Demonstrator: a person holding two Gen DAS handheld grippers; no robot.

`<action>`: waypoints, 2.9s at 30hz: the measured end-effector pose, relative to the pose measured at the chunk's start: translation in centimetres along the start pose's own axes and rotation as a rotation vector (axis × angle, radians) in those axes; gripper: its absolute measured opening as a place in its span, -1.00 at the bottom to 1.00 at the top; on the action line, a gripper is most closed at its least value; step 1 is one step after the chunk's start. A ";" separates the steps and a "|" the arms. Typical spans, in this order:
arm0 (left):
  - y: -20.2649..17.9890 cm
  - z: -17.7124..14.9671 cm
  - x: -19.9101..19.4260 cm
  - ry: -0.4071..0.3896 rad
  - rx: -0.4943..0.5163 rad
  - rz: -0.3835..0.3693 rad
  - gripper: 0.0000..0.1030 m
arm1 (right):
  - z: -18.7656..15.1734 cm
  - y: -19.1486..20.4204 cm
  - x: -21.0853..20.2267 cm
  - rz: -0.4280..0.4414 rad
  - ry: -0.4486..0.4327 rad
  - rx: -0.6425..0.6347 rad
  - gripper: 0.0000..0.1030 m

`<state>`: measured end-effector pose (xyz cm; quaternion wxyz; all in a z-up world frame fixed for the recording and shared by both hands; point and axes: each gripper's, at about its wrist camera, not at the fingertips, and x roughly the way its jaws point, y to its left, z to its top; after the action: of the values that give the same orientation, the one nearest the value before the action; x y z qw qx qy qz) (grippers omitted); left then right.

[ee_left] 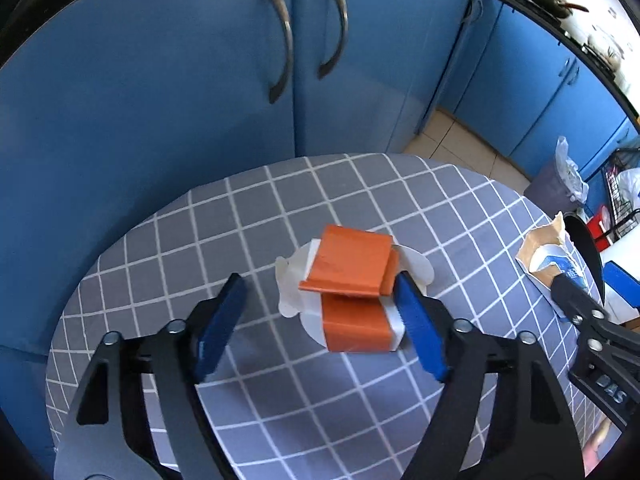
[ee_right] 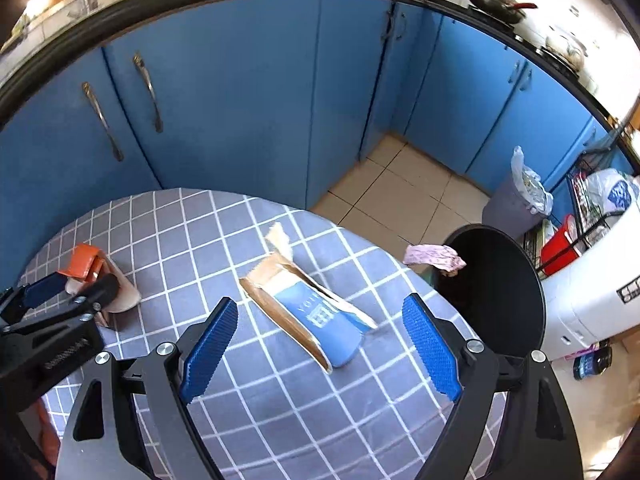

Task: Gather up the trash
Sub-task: 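Grasp the orange-and-white box with the left tool while the right tool grasps the blue carton, then carry the box and carton over the bin and open both tools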

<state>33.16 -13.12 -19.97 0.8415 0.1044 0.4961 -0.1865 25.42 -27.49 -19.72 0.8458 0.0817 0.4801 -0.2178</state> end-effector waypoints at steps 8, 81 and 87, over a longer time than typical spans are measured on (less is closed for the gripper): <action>0.7 0.5 -0.7 -0.014 0.032 -0.001 -0.09 | 0.0 1.6 1.3 -0.030 0.033 -0.069 0.29; -28.2 2.4 -6.0 -0.112 0.255 -0.070 -0.26 | 0.6 -25.8 -4.1 0.043 -0.050 0.166 -0.27; -28.3 2.5 -6.1 -0.113 0.260 -0.080 -0.26 | 0.5 -26.3 -4.8 0.001 -0.079 0.170 0.29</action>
<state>20.60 -38.48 -13.14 0.8393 0.1822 0.4234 -0.2882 11.96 -49.74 -13.55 0.8541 0.1449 0.4261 -0.2605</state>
